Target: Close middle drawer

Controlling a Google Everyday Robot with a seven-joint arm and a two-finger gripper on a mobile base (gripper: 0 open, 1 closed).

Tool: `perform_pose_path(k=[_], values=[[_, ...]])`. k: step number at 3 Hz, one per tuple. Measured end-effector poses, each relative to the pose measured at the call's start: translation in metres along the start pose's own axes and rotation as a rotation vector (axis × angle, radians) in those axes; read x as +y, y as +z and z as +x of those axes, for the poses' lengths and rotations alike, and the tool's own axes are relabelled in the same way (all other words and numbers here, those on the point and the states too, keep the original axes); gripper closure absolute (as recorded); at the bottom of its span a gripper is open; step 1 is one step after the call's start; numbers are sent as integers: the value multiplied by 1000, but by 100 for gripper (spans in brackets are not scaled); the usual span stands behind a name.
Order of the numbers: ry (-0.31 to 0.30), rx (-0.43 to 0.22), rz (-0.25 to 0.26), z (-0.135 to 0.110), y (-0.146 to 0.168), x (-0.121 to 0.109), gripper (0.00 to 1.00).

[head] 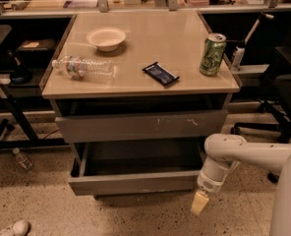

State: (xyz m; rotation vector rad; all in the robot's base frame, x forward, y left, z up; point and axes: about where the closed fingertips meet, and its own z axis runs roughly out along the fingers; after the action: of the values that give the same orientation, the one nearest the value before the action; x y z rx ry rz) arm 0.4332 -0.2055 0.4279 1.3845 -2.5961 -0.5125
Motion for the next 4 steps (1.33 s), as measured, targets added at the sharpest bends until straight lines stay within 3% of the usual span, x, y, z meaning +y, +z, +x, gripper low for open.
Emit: perform_pose_path(k=[2, 3, 4], values=[[0, -9, 20, -6, -1, -5, 89], [3, -47, 74, -20, -6, -20, 100], [-1, -74, 119, -35, -10, -37, 100]])
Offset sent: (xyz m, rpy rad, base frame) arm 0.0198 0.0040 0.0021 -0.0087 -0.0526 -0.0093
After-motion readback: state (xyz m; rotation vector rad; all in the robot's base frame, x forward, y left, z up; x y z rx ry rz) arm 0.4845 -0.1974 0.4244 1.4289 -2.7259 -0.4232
